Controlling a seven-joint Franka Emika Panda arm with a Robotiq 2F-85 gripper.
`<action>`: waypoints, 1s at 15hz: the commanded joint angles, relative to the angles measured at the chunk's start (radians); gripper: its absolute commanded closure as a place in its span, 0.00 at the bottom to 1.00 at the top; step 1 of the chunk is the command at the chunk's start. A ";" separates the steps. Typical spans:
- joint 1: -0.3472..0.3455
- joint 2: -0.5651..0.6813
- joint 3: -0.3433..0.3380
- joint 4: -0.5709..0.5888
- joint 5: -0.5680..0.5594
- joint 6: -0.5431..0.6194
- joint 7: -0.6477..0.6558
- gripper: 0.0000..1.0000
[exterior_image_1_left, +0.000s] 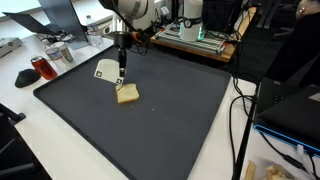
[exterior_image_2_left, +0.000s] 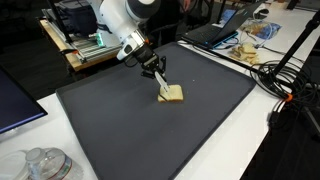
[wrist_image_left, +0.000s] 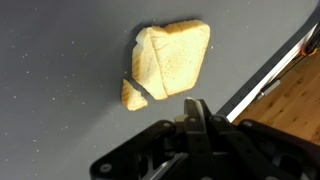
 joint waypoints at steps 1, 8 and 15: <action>0.053 -0.059 0.012 -0.023 0.188 0.144 -0.058 0.99; 0.186 -0.118 0.003 0.004 0.385 0.414 -0.119 0.99; 0.193 -0.146 0.117 -0.023 0.268 0.621 -0.102 0.99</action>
